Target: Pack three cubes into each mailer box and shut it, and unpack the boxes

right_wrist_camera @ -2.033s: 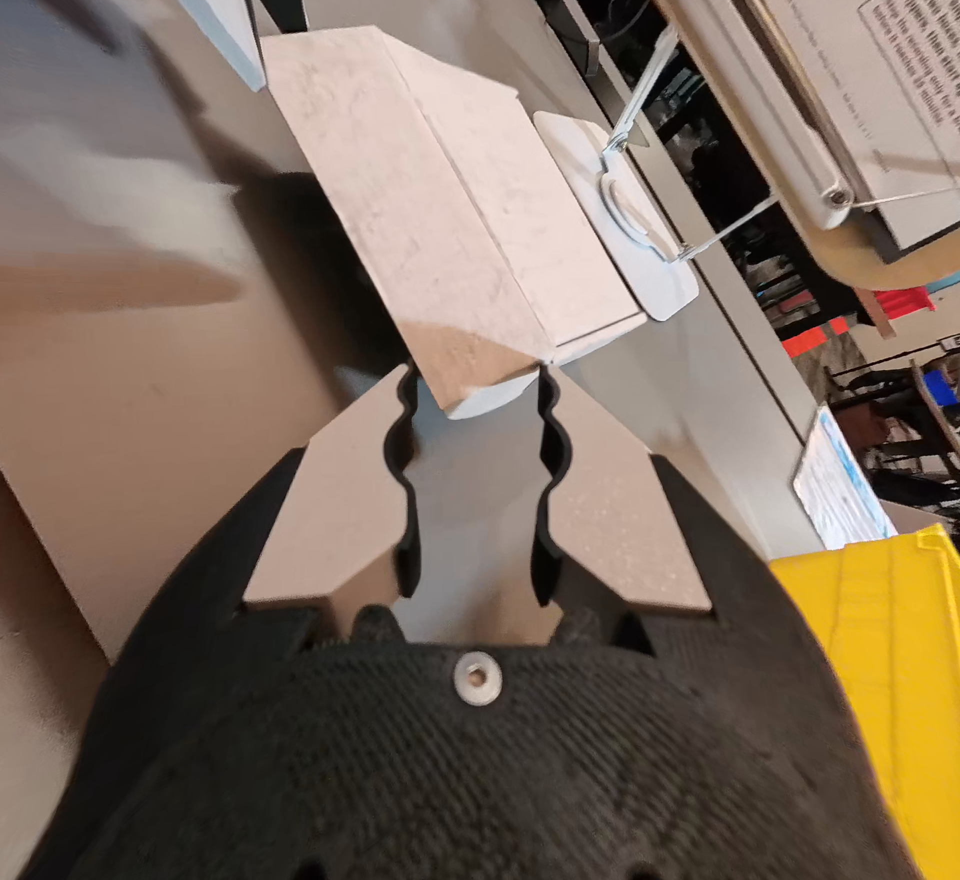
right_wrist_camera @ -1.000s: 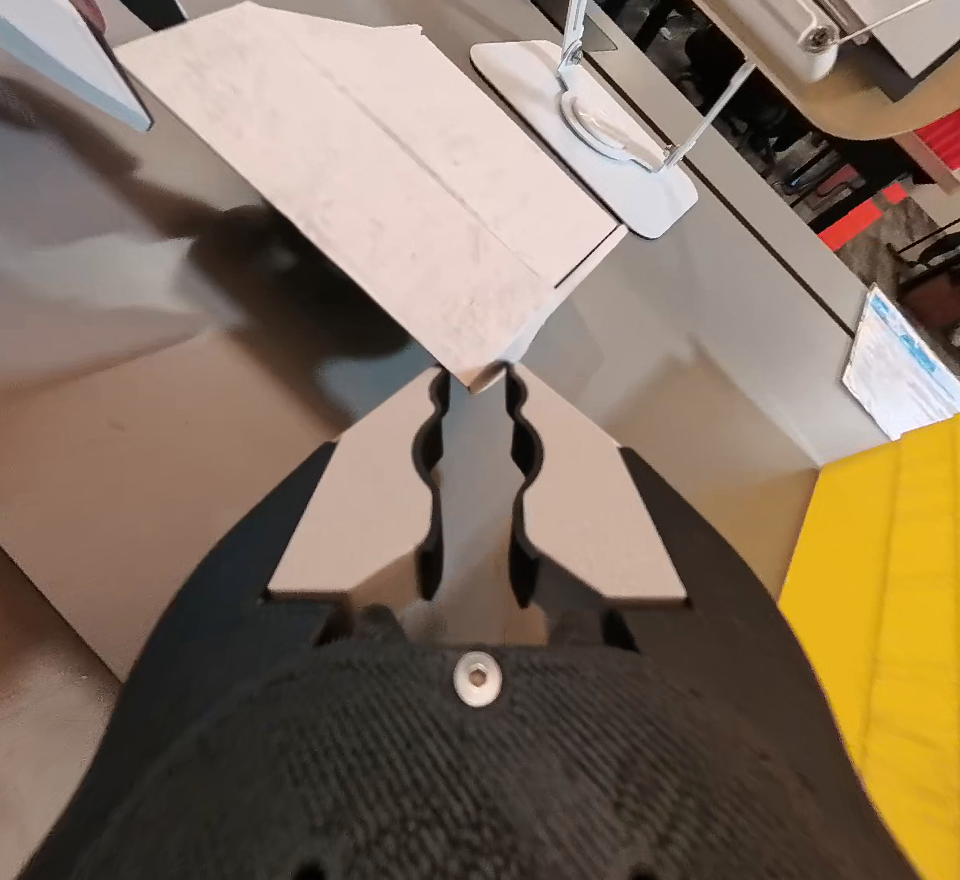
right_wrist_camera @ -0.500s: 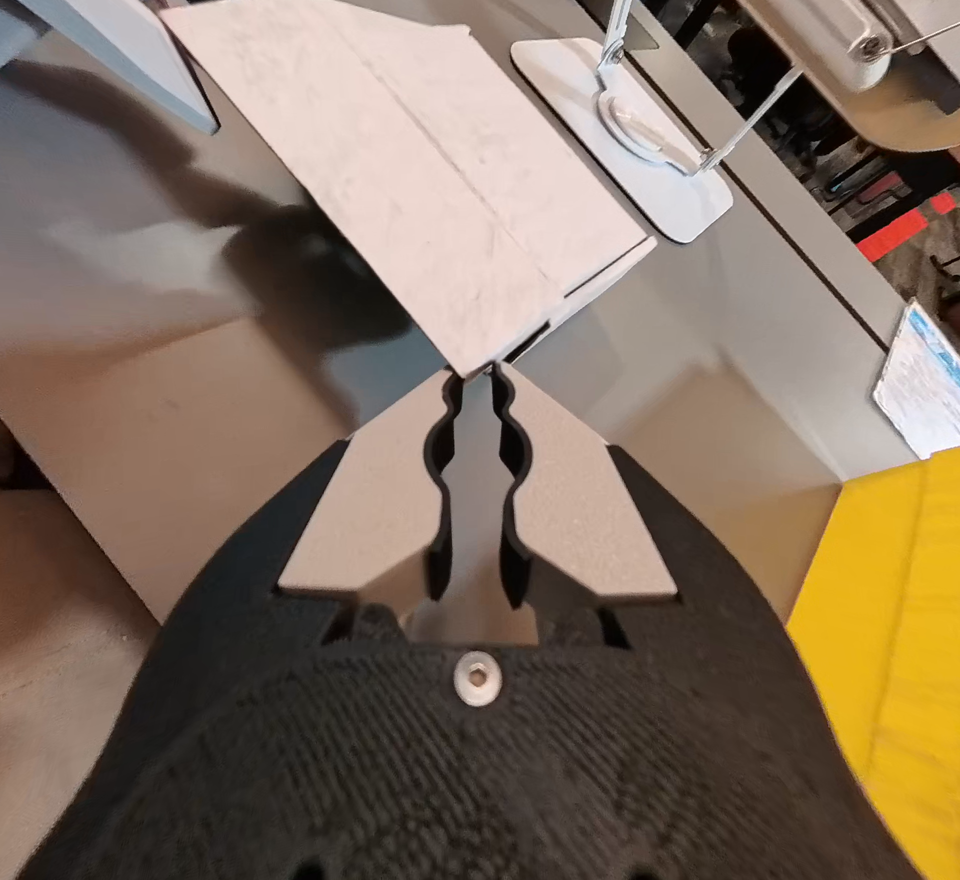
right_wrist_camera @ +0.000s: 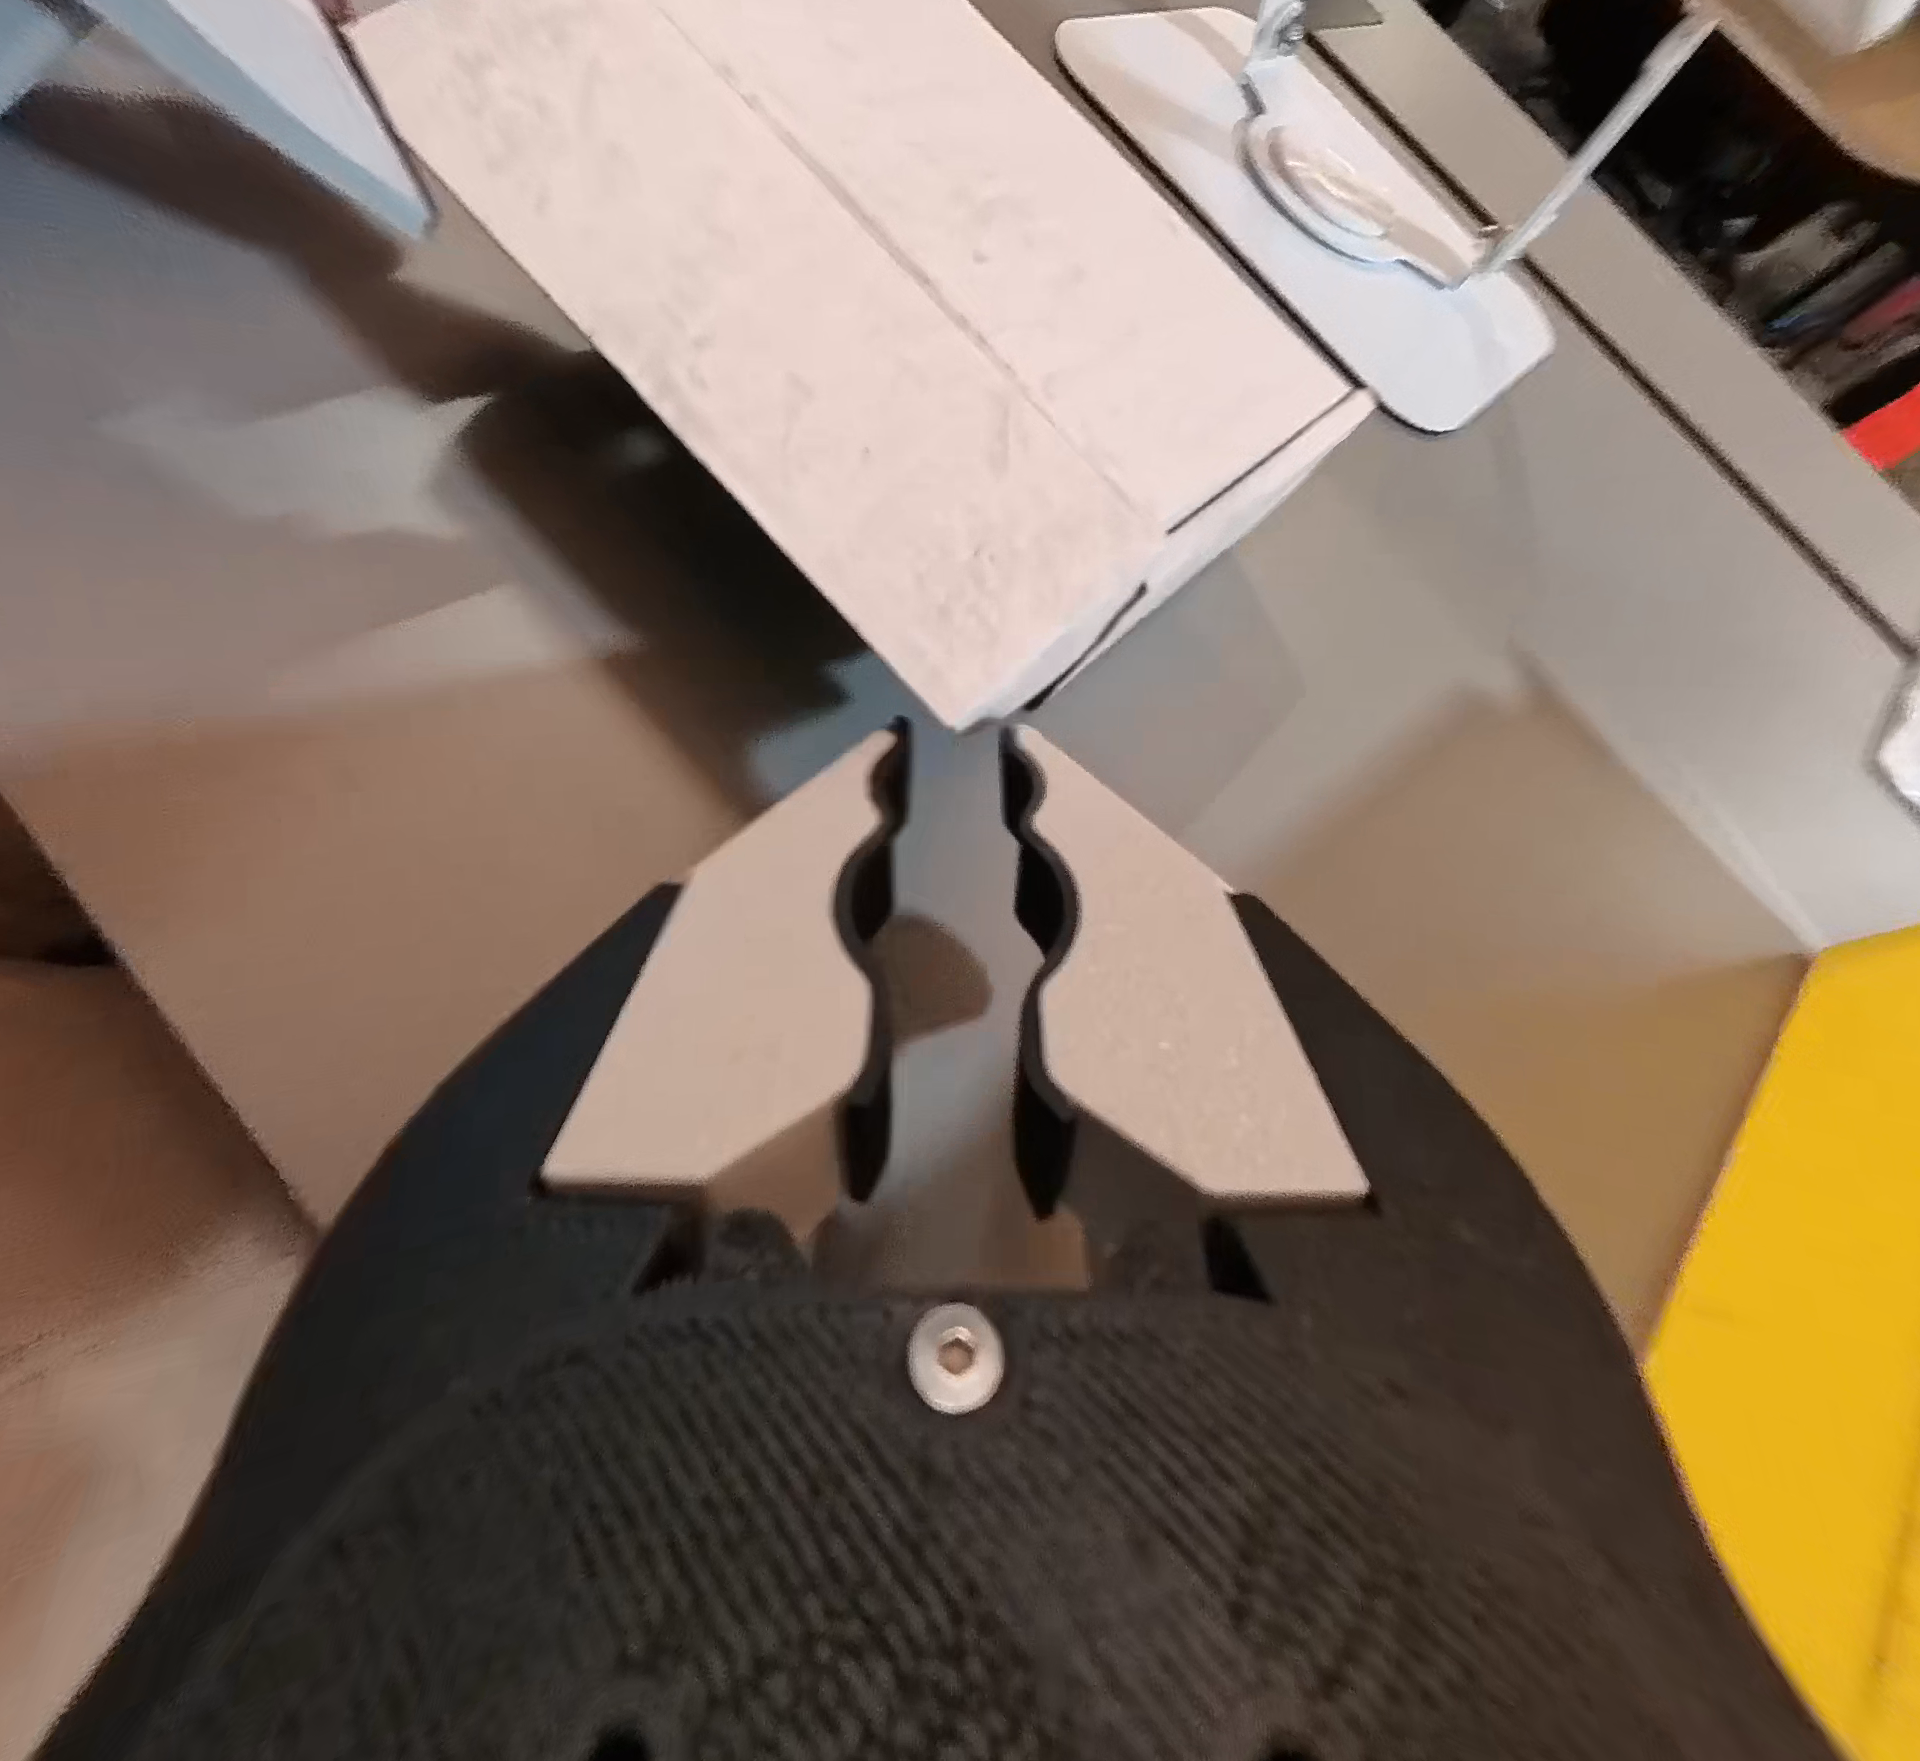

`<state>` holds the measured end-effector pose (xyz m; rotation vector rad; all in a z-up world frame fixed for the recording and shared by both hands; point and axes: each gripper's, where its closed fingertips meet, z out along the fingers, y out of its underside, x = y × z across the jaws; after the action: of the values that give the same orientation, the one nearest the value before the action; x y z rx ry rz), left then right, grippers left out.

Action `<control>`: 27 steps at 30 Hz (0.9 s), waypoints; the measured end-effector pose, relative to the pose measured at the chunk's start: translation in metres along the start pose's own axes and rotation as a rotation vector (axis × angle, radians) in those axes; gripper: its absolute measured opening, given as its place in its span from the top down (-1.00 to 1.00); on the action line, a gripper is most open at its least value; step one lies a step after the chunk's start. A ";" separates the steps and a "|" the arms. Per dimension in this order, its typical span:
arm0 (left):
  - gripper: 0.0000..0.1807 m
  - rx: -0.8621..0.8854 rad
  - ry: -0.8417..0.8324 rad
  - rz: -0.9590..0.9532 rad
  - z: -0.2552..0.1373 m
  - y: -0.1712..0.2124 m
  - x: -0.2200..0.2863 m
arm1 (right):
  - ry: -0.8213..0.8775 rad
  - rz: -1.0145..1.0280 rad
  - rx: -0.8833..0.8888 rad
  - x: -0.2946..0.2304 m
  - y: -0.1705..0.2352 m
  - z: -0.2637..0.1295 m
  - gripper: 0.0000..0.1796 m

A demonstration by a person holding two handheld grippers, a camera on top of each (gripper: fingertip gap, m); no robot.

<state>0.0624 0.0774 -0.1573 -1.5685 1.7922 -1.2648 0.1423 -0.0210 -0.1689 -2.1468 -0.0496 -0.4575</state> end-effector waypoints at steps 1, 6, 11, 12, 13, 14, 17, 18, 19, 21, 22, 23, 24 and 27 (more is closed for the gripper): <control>0.47 0.004 0.005 -0.004 -0.001 0.000 0.000 | -0.044 0.020 0.006 -0.005 0.000 -0.002 0.65; 0.41 -0.019 0.047 -0.024 -0.004 0.005 0.001 | -0.158 0.237 0.136 0.000 -0.017 -0.019 0.28; 0.39 0.009 0.067 -0.023 -0.005 0.000 0.003 | -0.193 0.401 0.260 0.009 -0.038 -0.024 0.29; 0.39 0.012 0.067 -0.027 -0.004 -0.001 0.003 | -0.185 0.396 0.241 0.009 -0.036 -0.021 0.31; 0.39 0.014 0.071 -0.033 -0.004 -0.001 0.003 | -0.175 0.381 0.212 0.007 -0.032 -0.016 0.33; 0.40 0.016 0.078 -0.043 -0.004 -0.001 0.004 | -0.166 0.364 0.180 0.006 -0.028 -0.011 0.35; 0.40 0.013 0.102 -0.074 -0.003 -0.001 0.006 | -0.196 0.330 0.123 -0.005 -0.025 -0.003 0.41; 0.40 0.013 0.104 -0.076 -0.003 -0.001 0.006 | -0.195 0.327 0.114 -0.005 -0.024 -0.001 0.41; 0.40 0.011 0.102 -0.075 -0.002 -0.001 0.005 | -0.192 0.327 0.108 -0.005 -0.024 0.000 0.42; 0.41 0.007 0.094 -0.071 -0.002 0.000 0.006 | -0.205 0.346 0.112 -0.005 -0.024 0.000 0.44; 0.42 0.006 0.087 -0.068 -0.001 0.000 0.005 | -0.216 0.359 0.114 -0.004 -0.024 -0.001 0.44; 0.45 0.004 0.082 -0.065 -0.001 0.000 0.005 | -0.223 0.370 0.114 -0.004 -0.024 0.000 0.44; 0.47 0.003 0.076 -0.066 -0.001 0.000 0.004 | -0.228 0.376 0.113 -0.004 -0.024 0.000 0.44; 0.51 0.001 0.066 -0.069 -0.001 0.001 0.003 | -0.227 0.377 0.108 -0.004 -0.024 0.001 0.44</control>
<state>0.0610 0.0751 -0.1568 -1.6192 1.7908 -1.3634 0.1339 -0.0063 -0.1521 -2.0314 0.1954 0.0085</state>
